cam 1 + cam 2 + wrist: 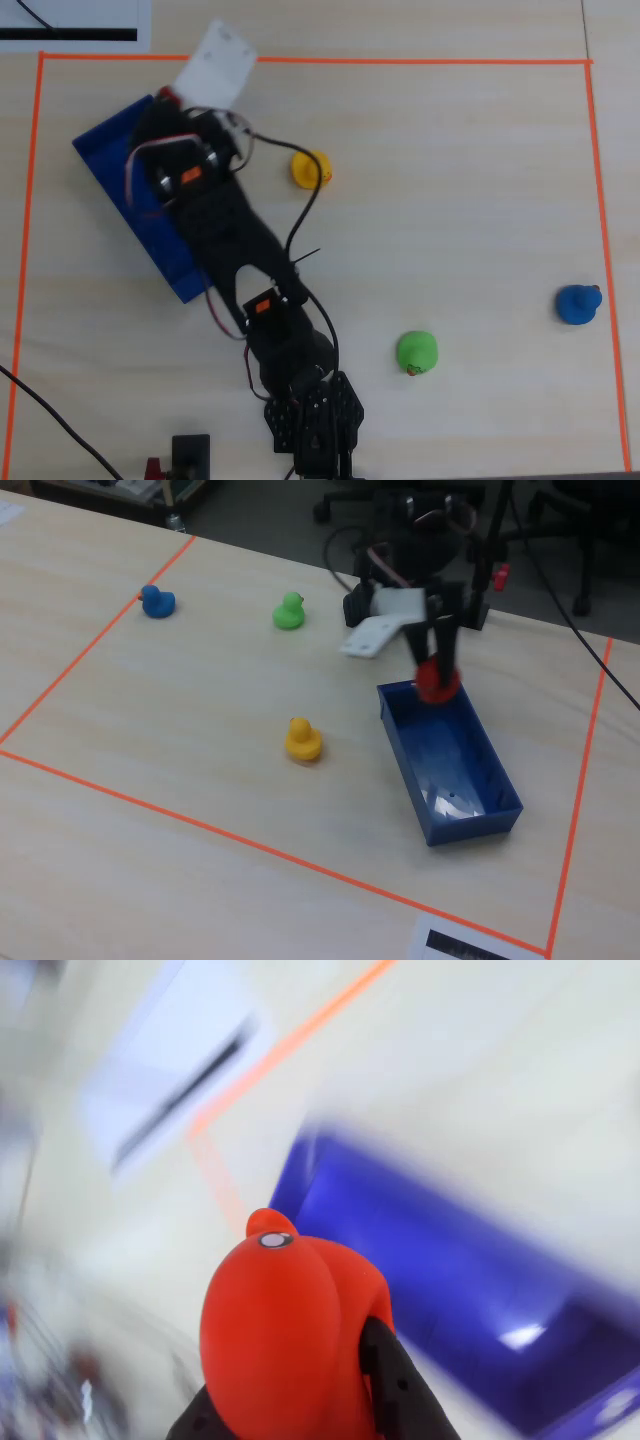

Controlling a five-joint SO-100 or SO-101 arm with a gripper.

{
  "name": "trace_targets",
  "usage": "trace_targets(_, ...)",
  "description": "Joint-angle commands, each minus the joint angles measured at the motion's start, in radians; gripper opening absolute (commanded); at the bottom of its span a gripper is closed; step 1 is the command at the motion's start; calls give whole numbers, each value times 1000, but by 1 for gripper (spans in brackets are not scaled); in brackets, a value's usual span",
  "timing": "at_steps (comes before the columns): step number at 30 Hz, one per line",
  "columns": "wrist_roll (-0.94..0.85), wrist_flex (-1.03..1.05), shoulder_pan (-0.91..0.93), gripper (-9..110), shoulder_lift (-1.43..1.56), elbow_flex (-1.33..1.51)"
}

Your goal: Grasp red duck and put it into box.

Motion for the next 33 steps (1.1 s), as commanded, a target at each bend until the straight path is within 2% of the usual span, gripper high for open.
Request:
trace_targets(1, 38, 9, -117, 0, 51, 21)
trace_targets(4, 61, -3, -164, 0, -34, 9)
trace_targets(9, 57, -58, -121, 0, -213, -91)
trace_targets(15, 35, -144, -54, 0, -256, 6)
trace_targets(25, -120, -75, -43, 34, -256, 129)
trace_targets(27, -124, -71, -32, 30, -216, 127)
trace_targets(30, -129, -89, 28, 2, -112, 124)
trace_targets(33, -201, -103, 129, 0, 46, 184)
